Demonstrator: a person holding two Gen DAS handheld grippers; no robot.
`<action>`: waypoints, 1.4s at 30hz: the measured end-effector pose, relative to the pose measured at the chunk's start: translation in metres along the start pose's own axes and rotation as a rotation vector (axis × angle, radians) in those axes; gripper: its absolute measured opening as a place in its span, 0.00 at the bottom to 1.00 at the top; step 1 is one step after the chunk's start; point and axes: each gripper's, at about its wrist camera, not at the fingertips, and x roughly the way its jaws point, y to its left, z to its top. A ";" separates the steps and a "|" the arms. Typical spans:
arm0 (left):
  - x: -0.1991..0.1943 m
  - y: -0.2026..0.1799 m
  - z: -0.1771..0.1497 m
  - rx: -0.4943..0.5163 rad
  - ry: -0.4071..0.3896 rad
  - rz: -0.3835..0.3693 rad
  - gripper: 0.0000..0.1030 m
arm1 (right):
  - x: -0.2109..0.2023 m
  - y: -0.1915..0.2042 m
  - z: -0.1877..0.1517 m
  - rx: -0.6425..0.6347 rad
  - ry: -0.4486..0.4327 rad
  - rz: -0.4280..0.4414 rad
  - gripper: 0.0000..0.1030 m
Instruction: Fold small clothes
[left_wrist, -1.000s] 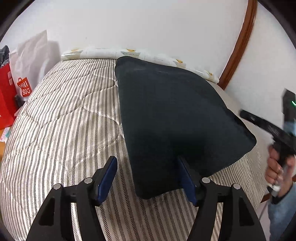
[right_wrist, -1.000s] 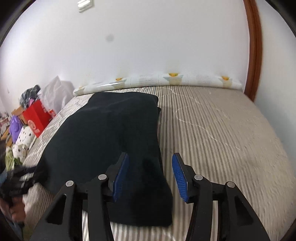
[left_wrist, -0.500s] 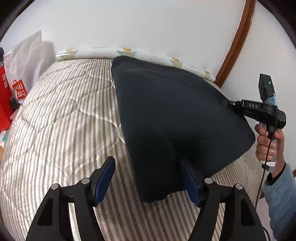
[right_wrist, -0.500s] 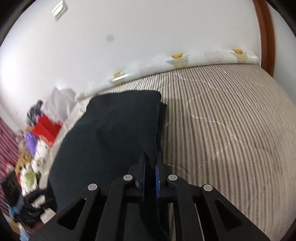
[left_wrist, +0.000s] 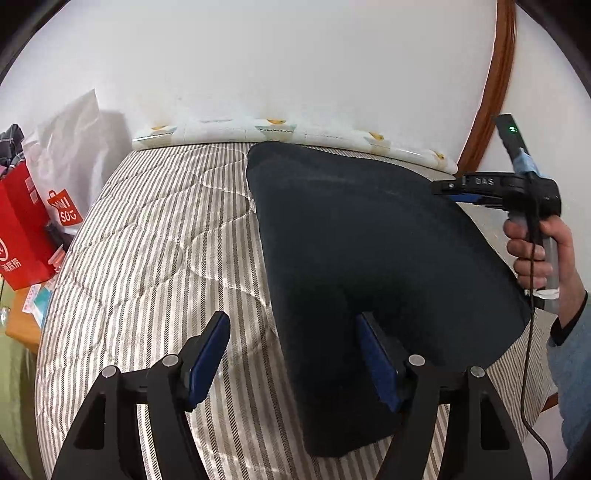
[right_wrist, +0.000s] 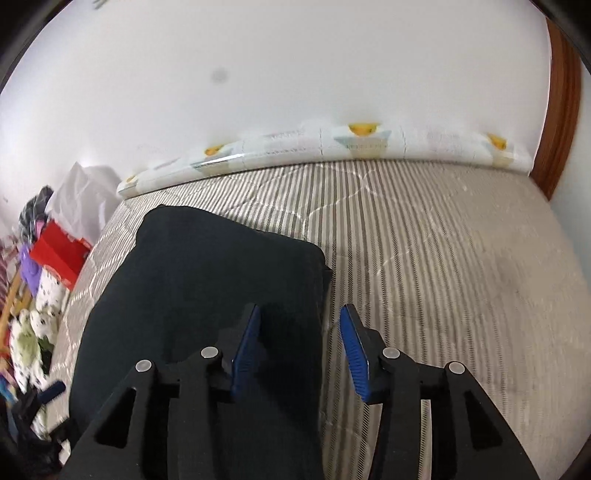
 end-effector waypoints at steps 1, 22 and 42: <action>0.001 0.000 0.001 0.001 0.002 -0.001 0.68 | 0.006 -0.002 0.003 0.018 0.012 0.005 0.44; 0.013 -0.002 -0.008 -0.015 0.028 -0.028 0.72 | 0.043 -0.005 0.039 0.090 -0.062 0.069 0.12; 0.006 0.010 -0.017 -0.042 0.003 -0.104 0.75 | -0.039 -0.046 -0.095 0.142 0.022 0.202 0.45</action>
